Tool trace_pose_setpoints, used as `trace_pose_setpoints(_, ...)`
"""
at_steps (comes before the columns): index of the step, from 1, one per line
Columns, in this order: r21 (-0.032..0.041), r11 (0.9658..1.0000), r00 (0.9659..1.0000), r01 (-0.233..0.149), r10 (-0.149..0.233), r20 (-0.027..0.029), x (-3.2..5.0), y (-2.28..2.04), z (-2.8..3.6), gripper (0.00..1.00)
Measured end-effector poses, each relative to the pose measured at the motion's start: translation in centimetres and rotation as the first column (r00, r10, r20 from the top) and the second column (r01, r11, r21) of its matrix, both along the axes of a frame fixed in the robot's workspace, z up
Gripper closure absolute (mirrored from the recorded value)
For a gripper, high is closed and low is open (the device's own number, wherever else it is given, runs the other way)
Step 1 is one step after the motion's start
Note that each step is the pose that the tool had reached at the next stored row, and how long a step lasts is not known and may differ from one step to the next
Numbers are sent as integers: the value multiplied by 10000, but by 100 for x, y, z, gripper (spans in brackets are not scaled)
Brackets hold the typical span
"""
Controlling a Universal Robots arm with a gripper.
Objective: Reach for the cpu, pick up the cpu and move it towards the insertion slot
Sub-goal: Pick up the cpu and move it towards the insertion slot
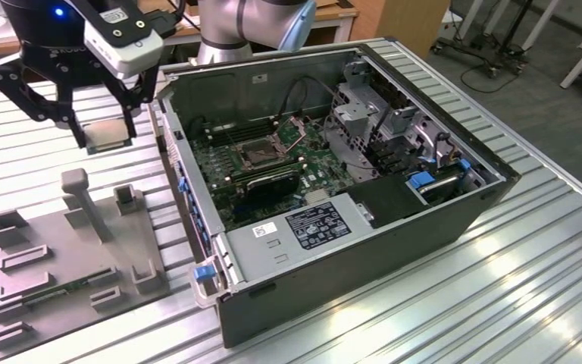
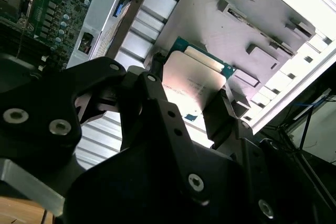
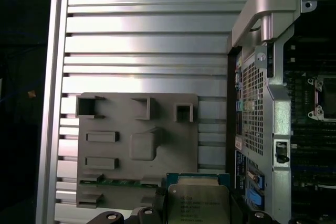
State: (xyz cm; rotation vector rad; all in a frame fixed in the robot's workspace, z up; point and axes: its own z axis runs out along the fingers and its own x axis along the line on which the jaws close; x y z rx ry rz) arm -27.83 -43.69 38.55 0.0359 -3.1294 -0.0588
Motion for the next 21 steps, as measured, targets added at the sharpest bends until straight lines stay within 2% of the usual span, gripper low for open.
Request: trace_pose_setpoints(21, 0, 10000, 10000, 0, 0, -2, 201, 0, -2, 45)
